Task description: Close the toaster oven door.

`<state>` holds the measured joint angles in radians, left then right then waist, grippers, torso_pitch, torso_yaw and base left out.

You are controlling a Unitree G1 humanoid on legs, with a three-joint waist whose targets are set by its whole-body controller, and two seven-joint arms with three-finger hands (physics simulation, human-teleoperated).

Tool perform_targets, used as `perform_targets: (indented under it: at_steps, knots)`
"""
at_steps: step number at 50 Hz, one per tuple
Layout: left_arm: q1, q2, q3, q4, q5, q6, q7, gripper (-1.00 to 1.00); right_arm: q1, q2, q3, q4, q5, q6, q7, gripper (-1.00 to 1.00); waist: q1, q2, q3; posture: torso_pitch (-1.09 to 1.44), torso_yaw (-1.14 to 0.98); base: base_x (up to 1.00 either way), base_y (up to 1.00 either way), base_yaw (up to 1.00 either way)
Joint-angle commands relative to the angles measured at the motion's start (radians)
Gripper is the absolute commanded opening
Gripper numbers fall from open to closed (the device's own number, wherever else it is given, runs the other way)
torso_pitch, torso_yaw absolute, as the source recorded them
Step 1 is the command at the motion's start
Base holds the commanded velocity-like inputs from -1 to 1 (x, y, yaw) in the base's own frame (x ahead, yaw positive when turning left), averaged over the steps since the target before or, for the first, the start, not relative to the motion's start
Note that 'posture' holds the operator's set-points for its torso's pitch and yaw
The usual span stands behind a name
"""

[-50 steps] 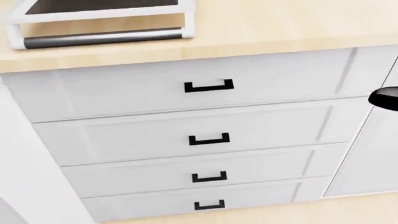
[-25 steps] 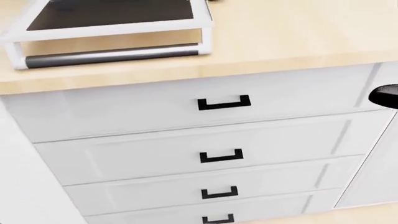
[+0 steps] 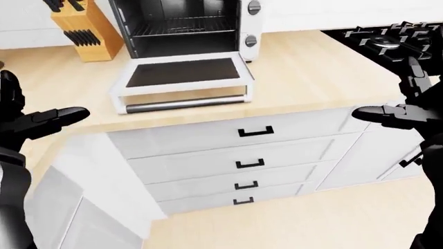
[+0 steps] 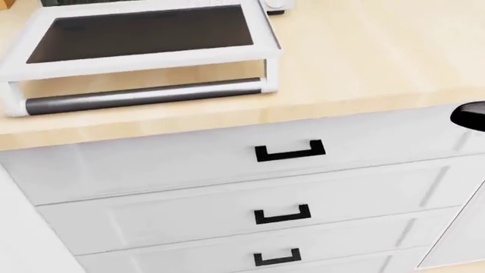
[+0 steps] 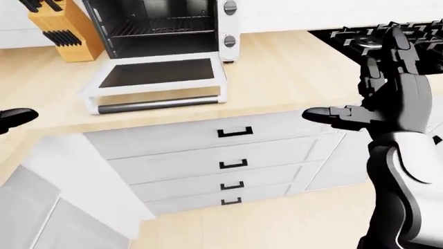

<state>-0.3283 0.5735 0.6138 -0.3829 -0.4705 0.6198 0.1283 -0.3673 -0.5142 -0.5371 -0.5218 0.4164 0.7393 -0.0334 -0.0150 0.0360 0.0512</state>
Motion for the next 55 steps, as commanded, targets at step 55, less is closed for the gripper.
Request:
perform_targets:
  at_steps: [55]
  knots:
    - [-0.011, 0.021, 0.022, -0.025, -0.001, -0.026, 0.004, 1.00, -0.024, -0.018, 0.000, -0.026, 0.019, -0.018, -0.011, 1.00, 0.007, 0.036, -0.035, 0.00, 0.00, 0.17, 0.13, 0.00]
